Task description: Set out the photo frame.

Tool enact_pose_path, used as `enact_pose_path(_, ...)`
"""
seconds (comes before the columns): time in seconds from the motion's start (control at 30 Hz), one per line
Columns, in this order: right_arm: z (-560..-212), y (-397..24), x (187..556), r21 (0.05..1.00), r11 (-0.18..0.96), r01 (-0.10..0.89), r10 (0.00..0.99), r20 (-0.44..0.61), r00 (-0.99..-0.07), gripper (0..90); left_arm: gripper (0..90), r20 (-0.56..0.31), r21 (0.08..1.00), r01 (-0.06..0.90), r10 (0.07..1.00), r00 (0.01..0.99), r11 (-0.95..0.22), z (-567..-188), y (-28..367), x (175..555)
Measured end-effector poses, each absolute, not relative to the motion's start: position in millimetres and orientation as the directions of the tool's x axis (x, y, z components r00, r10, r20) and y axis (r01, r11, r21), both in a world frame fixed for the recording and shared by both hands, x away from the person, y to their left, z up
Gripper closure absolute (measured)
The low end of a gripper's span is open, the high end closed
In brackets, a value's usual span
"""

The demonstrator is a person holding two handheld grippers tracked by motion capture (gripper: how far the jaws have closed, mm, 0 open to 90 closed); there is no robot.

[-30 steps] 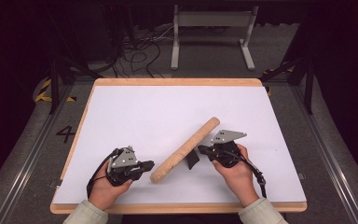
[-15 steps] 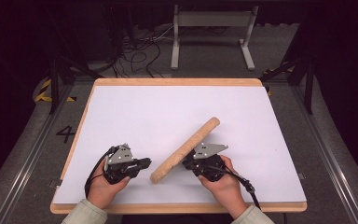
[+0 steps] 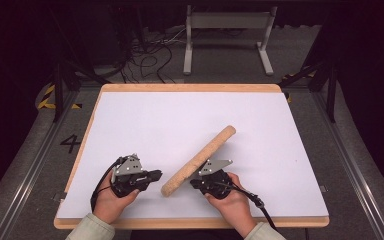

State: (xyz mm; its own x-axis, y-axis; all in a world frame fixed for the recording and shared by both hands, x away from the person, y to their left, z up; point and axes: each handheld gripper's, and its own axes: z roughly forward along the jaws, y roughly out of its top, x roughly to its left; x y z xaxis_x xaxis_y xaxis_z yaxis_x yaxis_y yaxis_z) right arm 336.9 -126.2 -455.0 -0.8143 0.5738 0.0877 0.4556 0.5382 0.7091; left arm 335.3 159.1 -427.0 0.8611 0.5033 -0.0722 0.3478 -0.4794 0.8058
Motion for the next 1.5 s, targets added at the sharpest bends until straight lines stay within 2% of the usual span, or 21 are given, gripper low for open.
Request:
enact_pose_path(0.2,-458,-132,342,0.714,0.494,0.495,0.641,0.086,-0.763,90.0,85.8,-0.080,0.805,0.348,0.493,0.866,-0.481,-427,156,335)
enact_pose_path(0.3,-459,-134,344,0.717,0.474,0.511,0.644,0.113,-0.756,90.0,85.8,-0.077,0.806,0.343,0.489,0.869,-0.483,-427,156,334)
enact_pose_path(0.53,-458,-136,343,0.714,0.474,0.515,0.662,0.096,-0.743,90.0,85.7,-0.075,0.808,0.336,0.482,0.873,-0.484,-427,156,334)
enact_pose_path(1.5,-451,-194,370,0.701,0.412,0.582,0.756,0.093,-0.648,90.0,84.5,-0.073,0.799,0.328,0.460,0.885,-0.503,-429,153,334)
